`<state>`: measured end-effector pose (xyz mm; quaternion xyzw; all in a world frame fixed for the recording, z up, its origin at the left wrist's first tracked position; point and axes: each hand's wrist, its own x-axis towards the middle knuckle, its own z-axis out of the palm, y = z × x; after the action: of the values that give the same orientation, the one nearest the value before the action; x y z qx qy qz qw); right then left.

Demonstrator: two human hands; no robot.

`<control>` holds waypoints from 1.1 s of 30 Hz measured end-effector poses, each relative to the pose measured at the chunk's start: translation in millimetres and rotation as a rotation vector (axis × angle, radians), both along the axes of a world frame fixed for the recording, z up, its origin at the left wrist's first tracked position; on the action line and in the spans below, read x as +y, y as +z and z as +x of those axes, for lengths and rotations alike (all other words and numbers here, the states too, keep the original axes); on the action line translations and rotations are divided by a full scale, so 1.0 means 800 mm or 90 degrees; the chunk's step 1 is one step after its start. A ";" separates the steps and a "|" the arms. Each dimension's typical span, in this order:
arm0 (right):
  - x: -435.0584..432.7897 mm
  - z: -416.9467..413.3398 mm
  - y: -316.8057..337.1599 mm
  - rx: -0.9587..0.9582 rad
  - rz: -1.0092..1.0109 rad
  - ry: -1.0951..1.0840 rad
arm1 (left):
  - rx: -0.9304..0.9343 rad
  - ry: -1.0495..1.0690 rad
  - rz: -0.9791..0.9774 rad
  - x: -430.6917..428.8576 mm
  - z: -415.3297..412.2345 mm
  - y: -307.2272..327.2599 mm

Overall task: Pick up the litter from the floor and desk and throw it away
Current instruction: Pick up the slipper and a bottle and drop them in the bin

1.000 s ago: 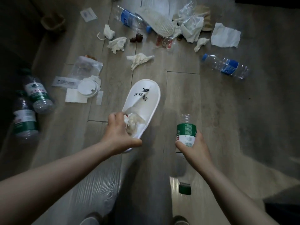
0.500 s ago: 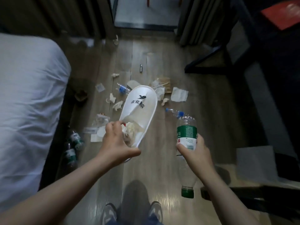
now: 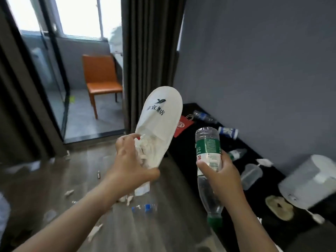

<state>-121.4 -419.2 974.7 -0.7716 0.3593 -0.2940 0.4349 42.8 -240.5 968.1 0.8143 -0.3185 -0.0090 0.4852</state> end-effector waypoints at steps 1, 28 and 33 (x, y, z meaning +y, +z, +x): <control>-0.007 -0.007 0.019 -0.022 -0.004 -0.025 | -0.012 -0.033 -0.001 -0.017 0.002 0.019; 0.309 -0.533 0.104 -0.048 -0.108 -1.105 | 0.004 -1.113 -0.110 -0.159 -0.556 0.104; 0.400 -0.642 0.103 -0.072 -0.142 -1.216 | 0.032 -1.217 -0.137 -0.090 -0.707 0.108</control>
<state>-634.8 -99.1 1056.8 -0.1755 0.7841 -0.5935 -0.0472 -523.2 -312.6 1054.8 0.1614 -0.8361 -0.3889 0.3515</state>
